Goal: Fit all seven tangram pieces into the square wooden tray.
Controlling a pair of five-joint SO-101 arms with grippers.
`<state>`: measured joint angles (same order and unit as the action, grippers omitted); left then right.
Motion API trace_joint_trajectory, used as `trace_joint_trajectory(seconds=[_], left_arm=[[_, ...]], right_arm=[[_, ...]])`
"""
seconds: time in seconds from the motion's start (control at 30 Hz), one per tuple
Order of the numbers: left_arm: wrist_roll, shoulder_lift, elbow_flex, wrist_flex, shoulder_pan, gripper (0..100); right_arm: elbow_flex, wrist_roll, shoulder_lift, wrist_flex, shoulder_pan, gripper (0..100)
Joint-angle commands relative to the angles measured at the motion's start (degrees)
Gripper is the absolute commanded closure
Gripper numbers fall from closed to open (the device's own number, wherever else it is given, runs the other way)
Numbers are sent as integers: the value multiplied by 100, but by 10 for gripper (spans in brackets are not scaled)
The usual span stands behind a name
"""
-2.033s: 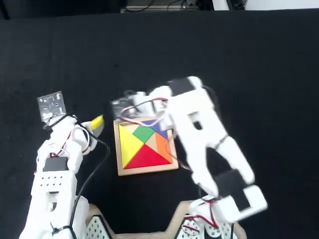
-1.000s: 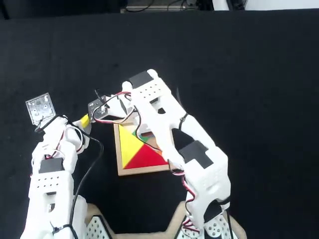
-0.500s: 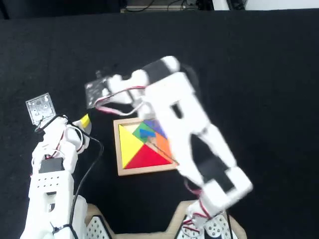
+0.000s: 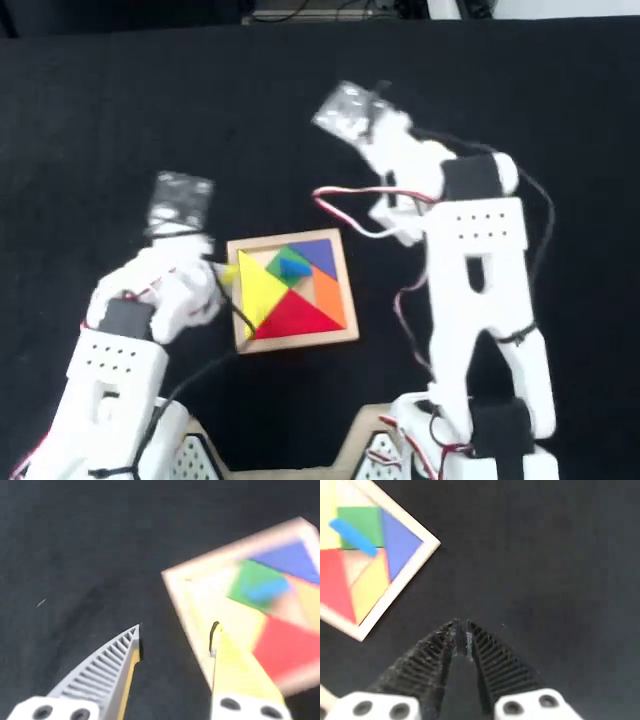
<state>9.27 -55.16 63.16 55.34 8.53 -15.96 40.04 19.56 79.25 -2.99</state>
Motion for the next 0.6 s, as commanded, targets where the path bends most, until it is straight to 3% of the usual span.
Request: trace_joint_trajectory(seconds=[0.0, 0.17, 0.37, 0.57], left_arm=[[589, -26, -954, 870, 1191, 773], [949, 0, -1314, 1055, 2334, 773], [923, 1064, -1411, 475, 2404, 784], [923, 2092, -1877, 484, 2387, 977]], right_arm=[[-1121, -835, 505, -1099, 615, 988], [-2949, -1820, 778, -2866, 897, 988], [-4180, -2286, 778, -4642, 914, 988], [-4778, -2277, 769, -5477, 967, 988]])
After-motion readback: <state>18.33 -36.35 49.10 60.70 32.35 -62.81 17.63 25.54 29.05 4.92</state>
